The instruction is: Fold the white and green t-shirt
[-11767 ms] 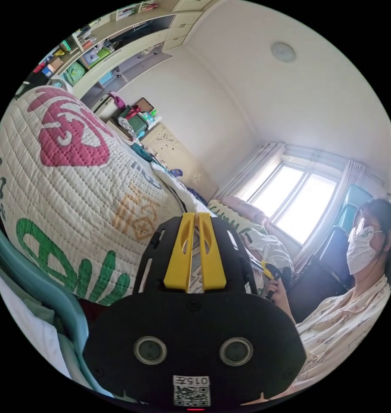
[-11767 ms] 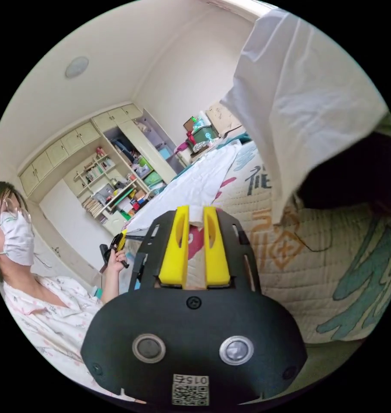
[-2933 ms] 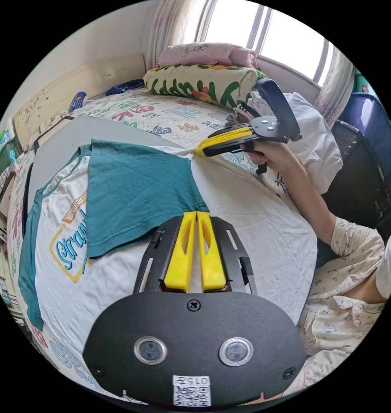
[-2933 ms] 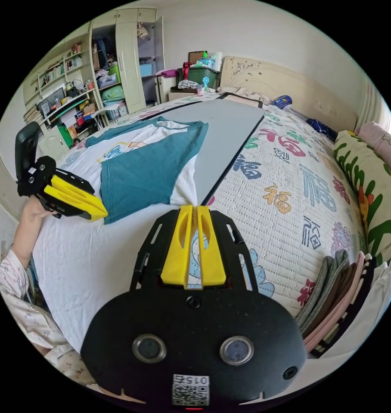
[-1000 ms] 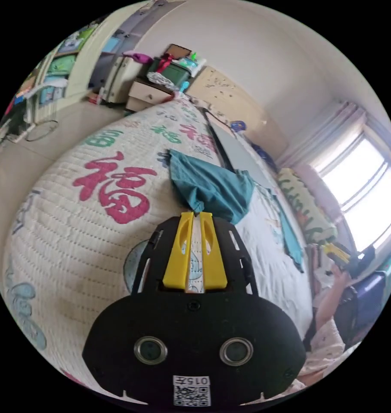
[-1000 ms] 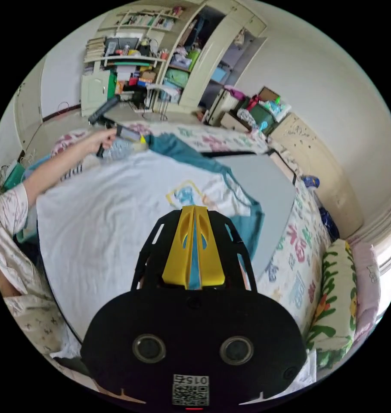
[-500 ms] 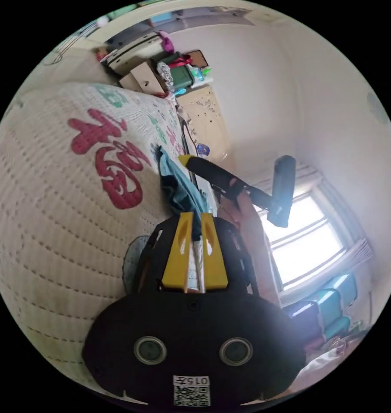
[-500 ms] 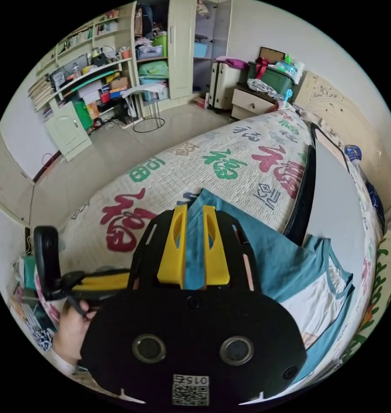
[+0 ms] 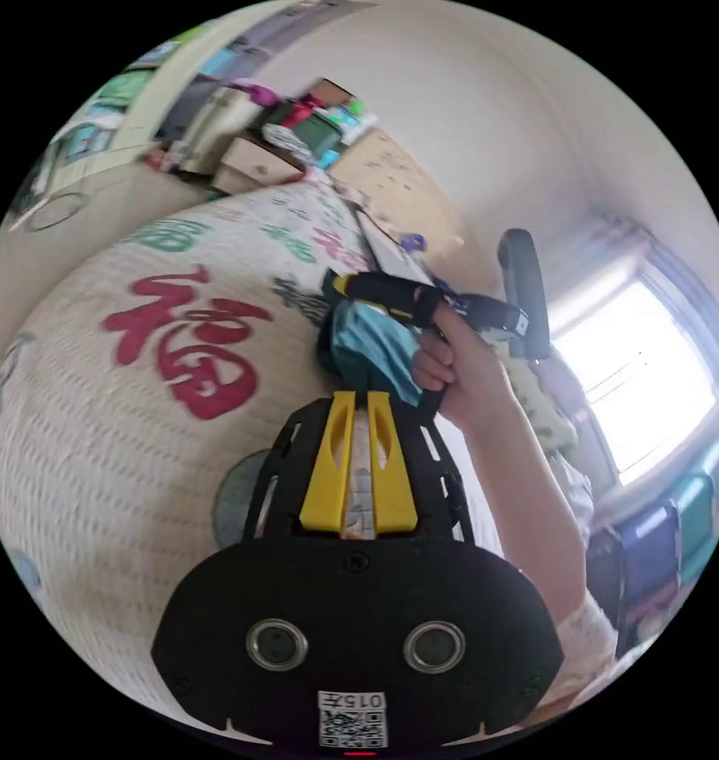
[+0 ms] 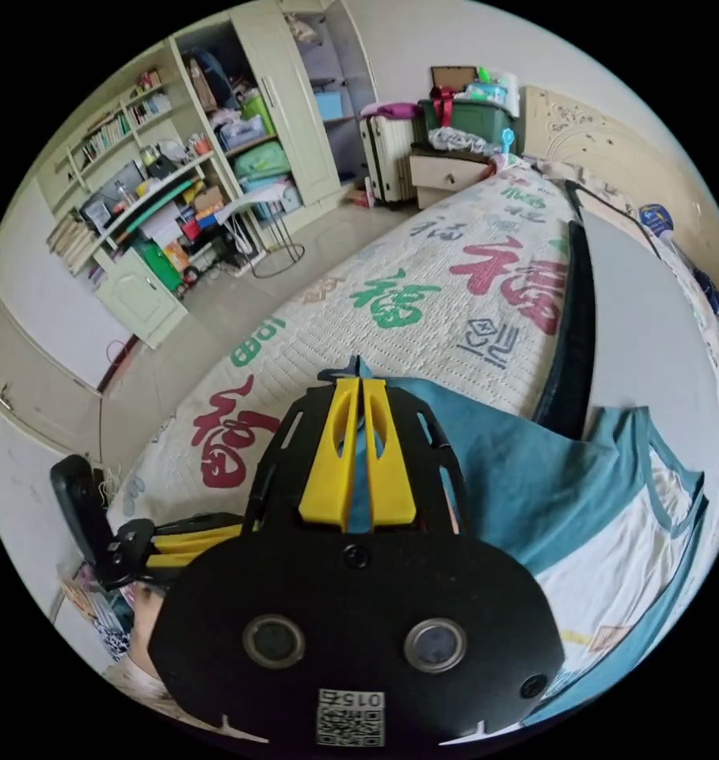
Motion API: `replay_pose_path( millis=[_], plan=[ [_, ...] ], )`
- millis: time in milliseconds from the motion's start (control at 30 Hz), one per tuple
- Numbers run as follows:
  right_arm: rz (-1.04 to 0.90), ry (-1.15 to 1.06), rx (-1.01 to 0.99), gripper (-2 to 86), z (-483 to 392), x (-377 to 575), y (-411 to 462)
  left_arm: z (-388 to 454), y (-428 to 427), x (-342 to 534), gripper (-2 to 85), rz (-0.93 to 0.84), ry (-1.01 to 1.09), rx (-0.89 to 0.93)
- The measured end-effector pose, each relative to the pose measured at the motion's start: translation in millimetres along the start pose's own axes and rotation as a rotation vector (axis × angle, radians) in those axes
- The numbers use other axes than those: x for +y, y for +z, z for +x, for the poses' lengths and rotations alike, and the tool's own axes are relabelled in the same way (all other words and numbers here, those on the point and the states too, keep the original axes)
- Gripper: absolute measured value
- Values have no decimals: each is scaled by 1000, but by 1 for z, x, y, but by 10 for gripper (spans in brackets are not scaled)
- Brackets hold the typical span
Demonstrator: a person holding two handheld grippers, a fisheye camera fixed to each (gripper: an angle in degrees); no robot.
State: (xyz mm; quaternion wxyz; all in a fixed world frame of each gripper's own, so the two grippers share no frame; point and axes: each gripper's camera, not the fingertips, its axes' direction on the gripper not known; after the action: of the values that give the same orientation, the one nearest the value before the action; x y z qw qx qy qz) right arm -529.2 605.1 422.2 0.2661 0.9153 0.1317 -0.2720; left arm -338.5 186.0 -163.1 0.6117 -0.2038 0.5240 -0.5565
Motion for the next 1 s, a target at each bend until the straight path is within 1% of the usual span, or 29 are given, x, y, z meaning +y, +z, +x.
replay_pose_path(
  millis=[100, 167, 200, 233, 267, 300, 333, 367, 533, 600, 700, 800, 900, 1000],
  plan=[
    [124, 49, -62, 0, 19, 41, -59, 23, -10, 21, 10, 71, 167, -90],
    [219, 18, -64, 0, 27, 85, -110, 41, -18, 42, 5, 136, 307, -173],
    [238, -3, -52, 0, 27, 97, -121, 45, -18, 48, 4, 143, 336, -182],
    [268, -45, -9, 0, 28, 124, -142, 51, -18, 59, 4, 145, 410, -164],
    [288, -88, 43, 0, 29, 152, -158, 57, -16, 71, 3, 140, 490, -106],
    [288, -119, 69, 0, 29, 166, -164, 59, -14, 76, 3, 133, 531, -68],
    [273, -178, 127, -1, 29, 196, -171, 61, -10, 85, 3, 103, 602, 0],
    [265, -197, 195, -1, 32, 225, -175, 63, -5, 93, 3, 62, 653, 25],
    [137, -234, 343, -2, 44, 306, -176, 65, 20, 132, 7, -76, 839, -40],
    [106, -261, 362, -3, 46, 326, -178, 61, 23, 145, 9, -97, 883, -65],
    [179, -277, 371, -5, 51, 358, -197, 51, 19, 163, 11, -98, 944, -48],
    [127, -343, 383, -8, 54, 368, -212, 41, 17, 177, 12, -110, 985, -40],
    [108, -372, 331, -9, 61, 368, -237, 34, 19, 188, 13, -130, 1021, -48],
    [13, -424, 301, -9, 69, 367, -249, 27, 20, 198, 14, -153, 1053, -48]
  ],
)
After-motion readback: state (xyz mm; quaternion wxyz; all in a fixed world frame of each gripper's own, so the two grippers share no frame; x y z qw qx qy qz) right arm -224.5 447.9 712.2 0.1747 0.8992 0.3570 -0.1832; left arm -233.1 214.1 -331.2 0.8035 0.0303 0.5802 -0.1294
